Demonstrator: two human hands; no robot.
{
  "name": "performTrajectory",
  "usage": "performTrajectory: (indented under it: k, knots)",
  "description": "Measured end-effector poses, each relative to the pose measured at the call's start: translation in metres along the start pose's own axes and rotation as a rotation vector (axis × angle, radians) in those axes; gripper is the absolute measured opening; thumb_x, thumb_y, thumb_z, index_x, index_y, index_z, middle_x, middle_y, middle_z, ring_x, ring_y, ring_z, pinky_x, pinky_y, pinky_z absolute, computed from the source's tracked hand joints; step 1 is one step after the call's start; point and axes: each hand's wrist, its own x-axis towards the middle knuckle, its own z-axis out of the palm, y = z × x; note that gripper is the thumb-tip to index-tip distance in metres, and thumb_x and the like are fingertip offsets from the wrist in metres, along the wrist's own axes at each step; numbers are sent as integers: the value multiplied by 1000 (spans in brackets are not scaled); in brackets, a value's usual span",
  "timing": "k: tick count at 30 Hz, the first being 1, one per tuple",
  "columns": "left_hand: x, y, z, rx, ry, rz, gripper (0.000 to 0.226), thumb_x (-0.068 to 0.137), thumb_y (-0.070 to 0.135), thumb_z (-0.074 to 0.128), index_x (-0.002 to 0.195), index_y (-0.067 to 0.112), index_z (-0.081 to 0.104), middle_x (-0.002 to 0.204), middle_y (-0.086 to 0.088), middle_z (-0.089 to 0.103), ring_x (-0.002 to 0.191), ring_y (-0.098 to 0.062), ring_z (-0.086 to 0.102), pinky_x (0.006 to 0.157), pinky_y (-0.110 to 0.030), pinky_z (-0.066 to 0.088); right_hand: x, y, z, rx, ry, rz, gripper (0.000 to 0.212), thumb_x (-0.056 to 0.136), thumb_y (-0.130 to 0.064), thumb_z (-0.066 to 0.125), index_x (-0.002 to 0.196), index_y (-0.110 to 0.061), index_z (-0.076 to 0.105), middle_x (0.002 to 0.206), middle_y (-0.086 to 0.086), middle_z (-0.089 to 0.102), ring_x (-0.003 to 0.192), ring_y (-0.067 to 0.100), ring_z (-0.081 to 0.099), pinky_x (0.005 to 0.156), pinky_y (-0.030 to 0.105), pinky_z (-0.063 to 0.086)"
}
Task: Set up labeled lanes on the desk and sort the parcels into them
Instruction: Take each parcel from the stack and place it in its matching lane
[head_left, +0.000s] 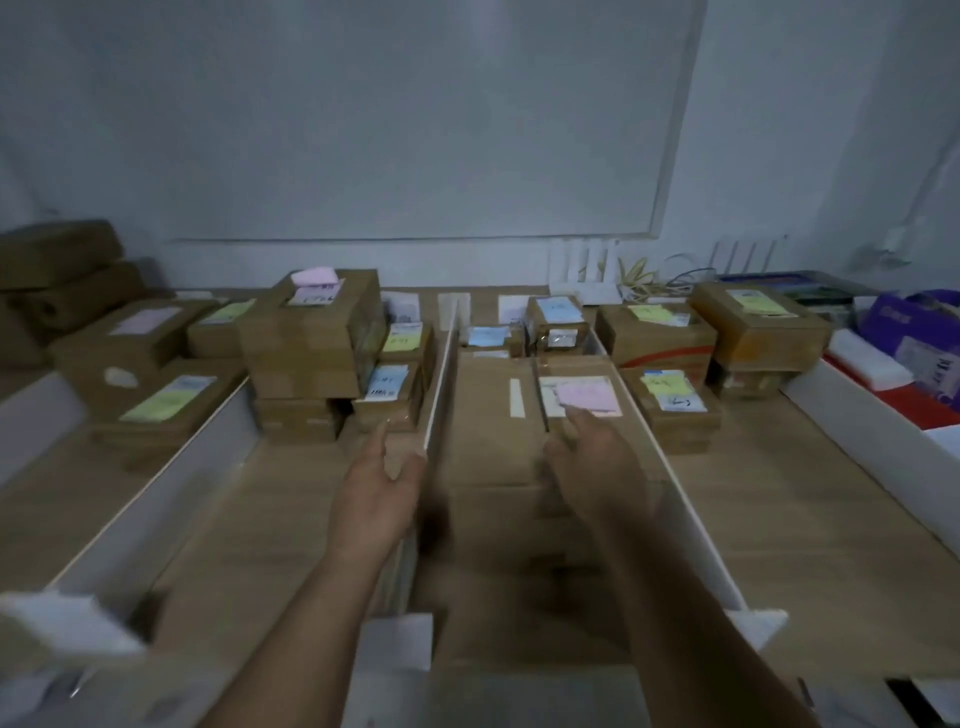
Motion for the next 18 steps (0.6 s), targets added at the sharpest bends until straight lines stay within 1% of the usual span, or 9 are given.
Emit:
performTrajectory:
  k: [2,4,7,9,11,12,14,16,18]
  knots:
    - [-20,-12,-22,-32,57,-16,59,92,32,55,146,23,33,144,-4,45,130,-20,45,104,-29,35,-21,-14,10,23,-19,-41,46,94,-31,47,138,-19,45,139,9,49,125,26,45,100,32,35]
    - [-40,-21,-43,-53,100,-22,59,92,32,56,146,21,33,144,-5,45,129,-18,46,103,-28,34,-42,-29,18,55,-30,-58,46,93,-28,49,138,-16,47,138,12,49,126,28,45,102,33,35]
    - [-61,-34,-72,-59,164,0,59,91,32,56,145,19,35,144,-2,45,129,-16,46,107,-32,36,-74,-50,29,75,-33,-138,45,94,-27,50,136,-12,49,135,11,53,122,26,49,101,33,36]
    - [-70,-42,-90,-61,204,30,59,92,34,56,145,21,35,144,1,44,129,-15,45,107,-33,36,-91,-63,36,66,-16,-204,44,95,-27,50,136,-12,49,132,9,55,120,23,50,94,28,36]
    - [-75,-49,-108,-76,237,40,57,92,35,55,145,24,35,145,4,43,129,-13,44,107,-32,35,-104,-78,41,61,-11,-231,44,95,-28,50,137,-15,48,131,7,55,117,21,51,84,25,34]
    - [-77,-53,-118,-79,247,50,56,92,36,55,144,26,35,145,6,43,129,-12,44,106,-31,35,-109,-86,45,56,-11,-243,45,95,-30,50,137,-16,48,132,6,54,117,21,51,82,25,33]
    - [-78,-64,-141,-44,279,69,55,92,39,53,144,28,36,145,7,43,130,-11,42,107,-32,35,-119,-105,52,41,-11,-276,46,95,-32,50,139,-20,46,136,3,51,120,20,50,88,27,36]
    - [-75,-77,-169,14,320,63,58,91,43,52,144,28,35,145,3,43,132,-15,41,108,-38,37,-128,-128,62,39,-6,-320,48,94,-33,51,140,-22,45,139,2,49,123,20,49,96,32,39]
    - [-72,-92,-202,70,360,51,59,91,46,51,145,28,34,145,1,43,131,-18,41,105,-38,39,-137,-158,75,38,-11,-364,50,94,-34,52,141,-25,43,141,0,46,125,18,47,99,35,39]
